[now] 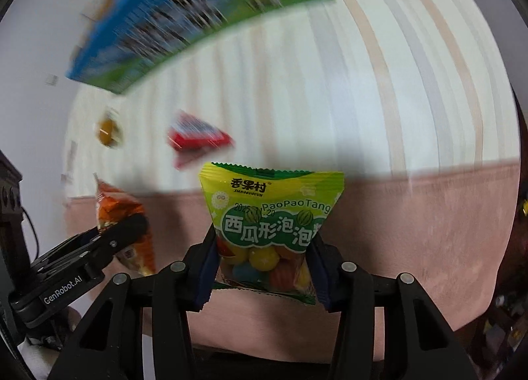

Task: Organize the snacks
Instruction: 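Carry both bags into the box and open both tools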

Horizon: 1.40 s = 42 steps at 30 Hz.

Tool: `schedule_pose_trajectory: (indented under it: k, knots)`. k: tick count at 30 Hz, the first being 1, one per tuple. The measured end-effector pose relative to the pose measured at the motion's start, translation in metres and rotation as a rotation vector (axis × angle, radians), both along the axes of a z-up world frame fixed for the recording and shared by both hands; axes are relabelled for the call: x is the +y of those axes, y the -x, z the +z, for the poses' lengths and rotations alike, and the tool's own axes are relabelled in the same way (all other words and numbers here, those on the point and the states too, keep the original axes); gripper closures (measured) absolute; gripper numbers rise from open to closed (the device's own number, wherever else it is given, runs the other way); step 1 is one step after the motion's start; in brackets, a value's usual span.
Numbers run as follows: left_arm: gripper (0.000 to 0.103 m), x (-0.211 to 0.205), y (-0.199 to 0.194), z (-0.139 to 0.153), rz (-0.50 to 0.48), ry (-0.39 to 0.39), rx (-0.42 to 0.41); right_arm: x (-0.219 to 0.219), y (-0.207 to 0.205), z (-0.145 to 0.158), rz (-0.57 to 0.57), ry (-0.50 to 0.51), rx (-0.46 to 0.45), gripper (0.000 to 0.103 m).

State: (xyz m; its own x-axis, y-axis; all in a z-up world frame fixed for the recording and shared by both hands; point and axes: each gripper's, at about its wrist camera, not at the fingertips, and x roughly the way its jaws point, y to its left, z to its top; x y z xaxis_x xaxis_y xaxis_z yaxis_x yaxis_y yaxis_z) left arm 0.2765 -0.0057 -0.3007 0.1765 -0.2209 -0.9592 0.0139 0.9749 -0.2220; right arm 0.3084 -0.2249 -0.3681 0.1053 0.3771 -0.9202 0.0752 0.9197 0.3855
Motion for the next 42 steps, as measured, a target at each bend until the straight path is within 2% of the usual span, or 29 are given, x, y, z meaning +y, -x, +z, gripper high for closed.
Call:
schedule_pose_trajectory:
  k: [5, 7, 11, 13, 16, 23, 30, 31, 32, 33, 34, 35, 38, 42]
  knots:
    - [0.055, -0.006, -0.043, 0.068, -0.026, 0.076, -0.110, 0.003, -0.049, 0.073, 0.020, -0.053, -0.139, 0.052]
    - [0.055, -0.009, -0.073, 0.096, -0.046, 0.084, -0.160, 0.004, -0.074, 0.099, 0.034, -0.065, -0.186, 0.052]
    - [0.055, -0.012, -0.122, 0.123, -0.081, 0.065, -0.205, 0.013, -0.130, 0.128, 0.049, -0.040, -0.249, 0.052]
    - [0.055, -0.011, -0.156, 0.129, -0.090, 0.040, -0.197, 0.018, -0.165, 0.134, 0.059, -0.015, -0.255, 0.052]
    - [0.055, -0.012, -0.207, 0.116, -0.097, 0.017, -0.131, 0.016, -0.205, 0.130, 0.076, 0.021, -0.235, 0.052]
    - [0.055, -0.004, -0.283, 0.060, -0.078, 0.011, 0.072, 0.031, -0.282, 0.089, 0.113, 0.142, -0.139, 0.052]
    - [0.054, -0.005, -0.303, 0.037, -0.096, -0.009, 0.147, 0.031, -0.314, 0.052, 0.120, 0.129, -0.024, 0.050]
    - [0.054, -0.002, -0.304, 0.035, -0.085, -0.006, 0.162, 0.030, -0.314, 0.050, 0.118, 0.130, -0.012, 0.042]
    - [0.050, 0.000, -0.306, 0.033, -0.078, -0.001, 0.170, 0.029, -0.315, 0.049, 0.115, 0.136, -0.008, 0.025]
    - [0.045, 0.002, -0.305, 0.033, -0.078, 0.002, 0.164, 0.027, -0.314, 0.049, 0.111, 0.143, -0.014, 0.016]
    - [0.028, 0.003, -0.305, 0.033, -0.079, -0.007, 0.155, 0.025, -0.315, 0.051, 0.114, 0.150, -0.022, 0.007]
    - [0.014, 0.004, -0.304, 0.036, -0.081, -0.020, 0.146, 0.025, -0.315, 0.052, 0.116, 0.153, -0.022, 0.007]
    - [0.010, 0.007, -0.299, 0.042, -0.084, -0.043, 0.119, 0.024, -0.311, 0.057, 0.120, 0.168, -0.024, 0.007]
    - [0.007, 0.013, -0.288, 0.053, -0.068, -0.033, 0.094, 0.024, -0.304, 0.065, 0.131, 0.193, -0.037, 0.007]
